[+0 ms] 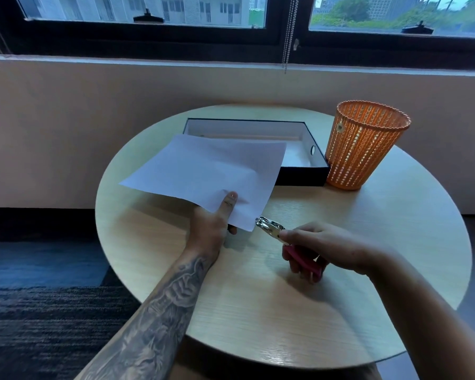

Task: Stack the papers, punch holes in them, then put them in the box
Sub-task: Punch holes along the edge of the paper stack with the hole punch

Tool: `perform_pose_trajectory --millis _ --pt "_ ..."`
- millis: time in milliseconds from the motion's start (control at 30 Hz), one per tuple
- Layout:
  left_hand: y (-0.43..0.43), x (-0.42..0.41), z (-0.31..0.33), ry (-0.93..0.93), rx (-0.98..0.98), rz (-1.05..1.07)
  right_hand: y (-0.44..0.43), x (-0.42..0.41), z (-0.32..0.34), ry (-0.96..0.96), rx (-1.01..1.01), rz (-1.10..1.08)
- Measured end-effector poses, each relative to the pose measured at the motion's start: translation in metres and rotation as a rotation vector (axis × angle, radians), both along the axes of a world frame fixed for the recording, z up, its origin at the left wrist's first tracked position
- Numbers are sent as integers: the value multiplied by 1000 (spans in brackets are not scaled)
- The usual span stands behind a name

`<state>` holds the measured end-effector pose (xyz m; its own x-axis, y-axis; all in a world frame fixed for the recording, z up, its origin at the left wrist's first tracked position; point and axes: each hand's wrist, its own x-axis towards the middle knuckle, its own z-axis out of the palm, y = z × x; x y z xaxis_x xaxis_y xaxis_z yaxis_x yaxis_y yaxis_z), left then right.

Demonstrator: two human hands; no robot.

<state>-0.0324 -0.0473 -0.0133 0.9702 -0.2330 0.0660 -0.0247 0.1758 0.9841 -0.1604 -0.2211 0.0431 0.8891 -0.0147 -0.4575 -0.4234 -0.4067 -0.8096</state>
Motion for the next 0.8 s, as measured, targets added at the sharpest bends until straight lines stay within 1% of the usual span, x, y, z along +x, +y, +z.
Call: perform_pose_trajectory --millis 800 --pt "-1 -2 3 -26 -44 -13 5 8 -1 17 -82 54"
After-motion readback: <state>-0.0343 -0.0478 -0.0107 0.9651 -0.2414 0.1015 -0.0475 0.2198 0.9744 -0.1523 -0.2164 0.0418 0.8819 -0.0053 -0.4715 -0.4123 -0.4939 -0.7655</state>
